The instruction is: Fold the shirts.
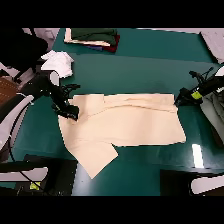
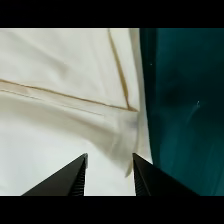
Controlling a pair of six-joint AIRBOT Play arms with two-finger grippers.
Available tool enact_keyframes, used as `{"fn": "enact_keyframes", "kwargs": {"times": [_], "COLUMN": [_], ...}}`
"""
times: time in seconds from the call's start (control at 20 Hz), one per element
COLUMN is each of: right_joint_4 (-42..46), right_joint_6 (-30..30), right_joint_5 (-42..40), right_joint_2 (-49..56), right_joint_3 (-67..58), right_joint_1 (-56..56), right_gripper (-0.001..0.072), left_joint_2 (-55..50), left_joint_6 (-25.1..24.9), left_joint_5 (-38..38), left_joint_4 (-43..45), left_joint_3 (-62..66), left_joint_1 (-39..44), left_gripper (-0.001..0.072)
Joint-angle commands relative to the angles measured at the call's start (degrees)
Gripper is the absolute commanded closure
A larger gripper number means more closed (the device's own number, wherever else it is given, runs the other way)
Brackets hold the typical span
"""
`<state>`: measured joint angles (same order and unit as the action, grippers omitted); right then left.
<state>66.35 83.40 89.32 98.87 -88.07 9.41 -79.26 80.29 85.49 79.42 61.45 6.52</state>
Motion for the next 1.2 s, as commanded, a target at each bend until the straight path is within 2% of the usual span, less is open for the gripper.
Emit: {"fn": "enact_keyframes", "kwargs": {"times": [0.0, 0.15, 0.25, 0.3, 0.45, 0.55, 0.6, 0.7, 0.8, 0.85, 0.95, 1.0, 1.1, 1.15], "right_joint_4": [-1.1, -8.4, -11.6, -12.6, -12.9, -13.8, -16.9, -24.9, -28.9, -30.8, -32.6, -32.5, -31.8, -31.8], "right_joint_6": [-0.5, -2.5, -4.3, -5.1, -5.8, -8.2, -10.8, -16.7, -19.4, -20.5, -20.9, -20.7, -19.0, -18.1], "right_joint_5": [4.0, 2.9, 4.1, 6.2, 6.2, 1.1, -2.4, -10.7, -17.0, -17.6, -16.3, -15.1, -13.0, -12.5], "right_joint_2": [-2.7, -9.6, -11.8, -12.3, -12.3, -12.3, -12.3, -12.3, -11.6, -10.4, -5.9, -3.3, 1.6, 3.8], "right_joint_3": [-3.3, 1.9, 7.5, 10.6, 18.0, 22.3, 24.3, 27.0, 26.9, 25.7, 21.2, 18.9, 14.3, 12.1], "right_joint_1": [2.8, 9.7, 13.9, 15.5, 18.0, 18.5, 18.3, 17.2, 15.9, 15.5, 14.5, 13.7, 12.4, 11.8], "right_gripper": [0.0315, 0.0303, 0.0301, 0.0258, 0.0232, 0.0232, 0.0233, 0.0232, 0.0202, 0.0131, 0.0070, 0.0056, 0.0053, 0.0053], "left_joint_2": [4.3, 13.4, 14.9, 14.9, 14.9, 14.9, 14.9, 14.9, 14.4, 13.6, 10.7, 8.9, 5.2, 3.8], "left_joint_6": [0.6, 0.9, 0.7, 0.2, -1.9, -1.6, -0.7, -0.8, -0.9, -1.4, -7.1, -9.4, -14.0, -14.9], "left_joint_5": [-0.7, -0.5, 1.0, 2.2, 4.1, -1.0, -6.3, -22.9, -34.8, -37.6, -39.5, -39.0, -37.2, -36.4], "left_joint_4": [-0.7, -3.8, -4.3, -5.8, -8.7, -6.2, -6.0, -12.0, -18.4, -20.4, -26.3, -27.3, -27.3, -27.3], "left_joint_3": [1.1, -0.5, -5.2, -7.5, -12.0, -13.7, -13.8, -13.8, -13.7, -13.5, -13.2, -13.2, -13.2, -13.2], "left_joint_1": [-1.8, -9.4, -14.4, -16.0, -16.9, -16.9, -16.9, -16.9, -17.2, -17.9, -20.2, -21.2, -22.9, -23.5], "left_gripper": [0.0099, 0.0100, 0.0100, 0.0100, 0.0099, 0.0099, 0.0099, 0.0100, 0.0099, 0.0099, 0.0096, 0.0032, -0.0013, -0.0013]}}
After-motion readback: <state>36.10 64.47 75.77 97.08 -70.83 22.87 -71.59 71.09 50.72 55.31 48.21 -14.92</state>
